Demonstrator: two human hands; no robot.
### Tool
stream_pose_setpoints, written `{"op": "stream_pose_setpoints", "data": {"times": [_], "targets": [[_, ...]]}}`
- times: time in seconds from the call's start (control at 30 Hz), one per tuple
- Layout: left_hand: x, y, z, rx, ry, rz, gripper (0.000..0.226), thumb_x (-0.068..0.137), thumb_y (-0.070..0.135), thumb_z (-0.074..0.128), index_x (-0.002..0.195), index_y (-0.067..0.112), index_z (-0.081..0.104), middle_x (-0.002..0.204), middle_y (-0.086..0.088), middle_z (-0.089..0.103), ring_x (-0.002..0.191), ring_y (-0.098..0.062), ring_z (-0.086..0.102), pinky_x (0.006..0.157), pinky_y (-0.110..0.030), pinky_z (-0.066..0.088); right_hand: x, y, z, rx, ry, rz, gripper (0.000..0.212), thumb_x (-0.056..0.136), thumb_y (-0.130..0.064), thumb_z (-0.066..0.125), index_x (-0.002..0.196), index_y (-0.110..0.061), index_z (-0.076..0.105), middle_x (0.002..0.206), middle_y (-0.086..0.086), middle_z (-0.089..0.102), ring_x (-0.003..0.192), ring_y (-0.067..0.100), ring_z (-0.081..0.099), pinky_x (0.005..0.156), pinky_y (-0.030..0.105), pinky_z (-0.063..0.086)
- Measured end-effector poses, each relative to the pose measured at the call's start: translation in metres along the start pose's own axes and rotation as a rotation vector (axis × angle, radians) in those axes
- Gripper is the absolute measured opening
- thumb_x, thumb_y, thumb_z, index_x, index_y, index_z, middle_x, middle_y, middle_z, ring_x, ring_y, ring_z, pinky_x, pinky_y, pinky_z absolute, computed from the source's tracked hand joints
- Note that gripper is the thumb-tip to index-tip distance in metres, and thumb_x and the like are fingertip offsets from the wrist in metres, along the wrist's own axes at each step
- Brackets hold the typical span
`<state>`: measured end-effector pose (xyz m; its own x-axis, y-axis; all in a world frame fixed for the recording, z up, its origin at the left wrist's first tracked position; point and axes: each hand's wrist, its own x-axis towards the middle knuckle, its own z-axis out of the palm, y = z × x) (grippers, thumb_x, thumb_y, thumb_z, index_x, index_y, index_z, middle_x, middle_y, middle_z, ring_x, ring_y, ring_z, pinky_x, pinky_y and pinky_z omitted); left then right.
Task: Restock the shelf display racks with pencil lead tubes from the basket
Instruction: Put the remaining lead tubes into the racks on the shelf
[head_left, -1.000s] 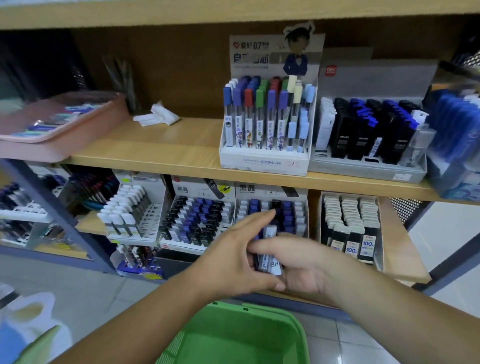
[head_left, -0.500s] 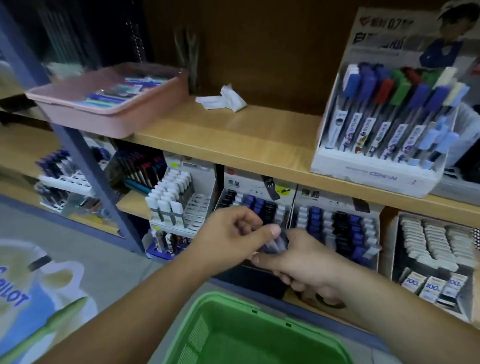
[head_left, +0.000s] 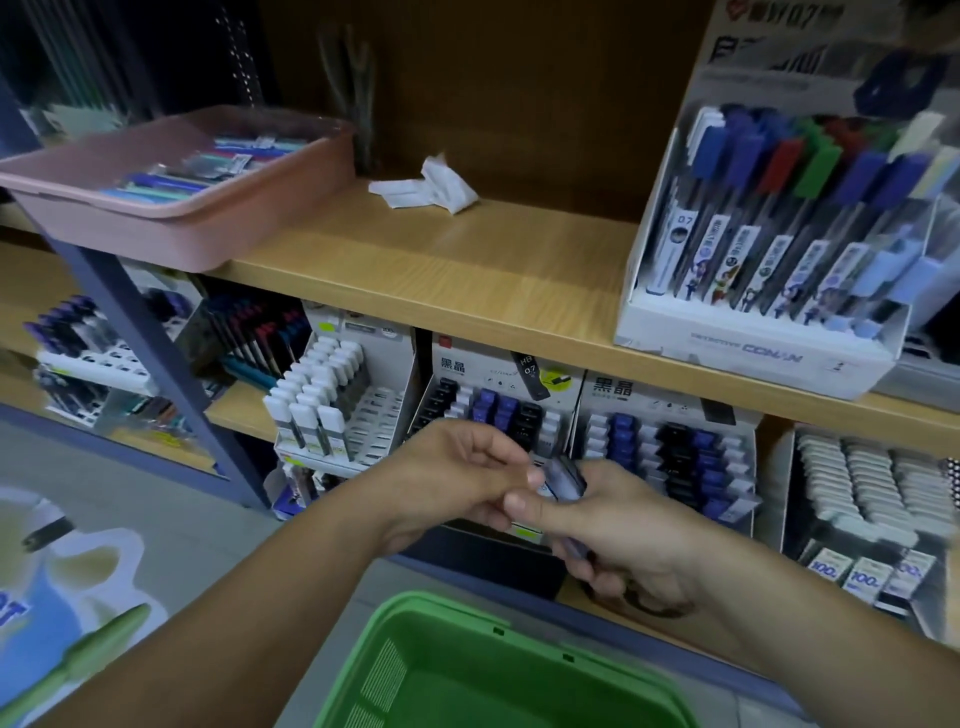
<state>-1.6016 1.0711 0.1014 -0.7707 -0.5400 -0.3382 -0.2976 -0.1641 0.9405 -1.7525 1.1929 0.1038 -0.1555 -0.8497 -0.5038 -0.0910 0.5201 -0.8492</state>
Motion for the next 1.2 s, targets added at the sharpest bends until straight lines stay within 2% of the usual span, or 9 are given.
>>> {"op": "stream_pose_setpoints", "data": {"times": [0.13,0.3,0.4,0.53,0.67,0.8,0.9,1.03,1.2], "targets": [[0.003,-0.002,-0.005,-0.119,0.046,0.008,0.021,0.091,0.0,0.074,0.111,-0.003,0.069,0.084,-0.016,0.073,0.073,-0.021,0.07,0.07,-0.028,0.06,-0.002,0.002,-0.01,0.122,-0.03,-0.005,0.034,0.087,-0.048,0.075,0.073,-0.02,0.061,0.066,0.005,0.05,0.045,0.014,0.038,0.041,0.018,0.022],[0.014,-0.005,-0.011,-0.039,0.169,0.075,0.01,0.098,0.005,0.068,0.104,0.008,0.075,0.082,-0.009,0.073,0.073,-0.019,0.066,0.071,-0.028,0.057,-0.008,0.006,-0.019,0.211,-0.012,0.035,0.034,0.092,-0.044,0.071,0.095,-0.012,0.057,0.07,0.008,0.052,0.048,0.015,0.038,0.042,0.019,0.021],[0.026,0.0,-0.01,0.117,0.304,0.191,0.01,0.099,0.009,0.068,0.1,0.014,0.076,0.085,-0.006,0.073,0.072,-0.015,0.066,0.068,-0.022,0.057,-0.015,0.007,-0.025,0.275,0.013,0.1,0.028,0.088,-0.036,0.078,0.091,-0.015,0.059,0.07,0.009,0.054,0.052,0.018,0.043,0.041,0.02,0.028],[0.054,-0.001,0.001,0.424,0.299,0.3,0.008,0.098,0.015,0.07,0.099,0.022,0.074,0.088,0.01,0.074,0.071,0.004,0.064,0.068,-0.013,0.051,-0.024,0.009,-0.034,0.406,-0.055,0.15,0.024,0.084,-0.024,0.08,0.097,-0.011,0.064,0.074,0.009,0.058,0.058,0.021,0.054,0.044,0.024,0.038],[0.074,-0.01,0.009,0.665,0.284,0.366,0.013,0.096,0.015,0.071,0.106,0.02,0.077,0.083,0.02,0.067,0.073,0.014,0.061,0.068,-0.003,0.044,-0.031,0.009,-0.045,0.504,-0.08,0.162,0.042,0.075,-0.021,0.077,0.114,-0.008,0.071,0.083,0.011,0.064,0.062,0.021,0.056,0.047,0.027,0.041],[0.083,-0.021,0.012,0.821,0.301,0.458,0.016,0.094,0.011,0.072,0.106,0.016,0.081,0.084,0.008,0.075,0.063,0.011,0.058,0.066,-0.012,0.049,-0.032,0.011,-0.05,0.57,-0.084,0.134,0.046,0.078,-0.018,0.078,0.122,-0.006,0.069,0.088,0.014,0.066,0.067,0.022,0.056,0.053,0.03,0.046],[0.085,-0.021,0.008,0.854,0.335,0.497,0.017,0.094,0.009,0.071,0.107,0.015,0.081,0.1,0.005,0.079,0.068,0.016,0.06,0.072,-0.002,0.045,-0.03,0.013,-0.047,0.565,-0.039,0.107,0.049,0.083,-0.012,0.074,0.128,0.002,0.062,0.089,0.016,0.07,0.066,0.023,0.059,0.059,0.032,0.047],[0.086,-0.019,0.002,0.921,0.272,0.566,0.015,0.093,0.007,0.072,0.102,0.014,0.081,0.099,0.002,0.08,0.086,-0.012,0.072,0.08,-0.015,0.05,-0.026,0.014,-0.044,0.573,-0.021,0.093,0.055,0.08,-0.007,0.074,0.132,0.005,0.059,0.097,0.019,0.073,0.069,0.022,0.066,0.057,0.032,0.056],[0.095,-0.023,0.008,1.027,0.125,0.591,0.02,0.089,0.006,0.066,0.097,0.018,0.081,0.097,0.002,0.073,0.094,-0.021,0.066,0.08,-0.038,0.055,-0.027,0.011,-0.042,0.558,-0.017,0.112,0.038,0.095,-0.004,0.063,0.133,-0.003,0.059,0.108,0.014,0.076,0.071,0.021,0.069,0.051,0.029,0.051]]}}
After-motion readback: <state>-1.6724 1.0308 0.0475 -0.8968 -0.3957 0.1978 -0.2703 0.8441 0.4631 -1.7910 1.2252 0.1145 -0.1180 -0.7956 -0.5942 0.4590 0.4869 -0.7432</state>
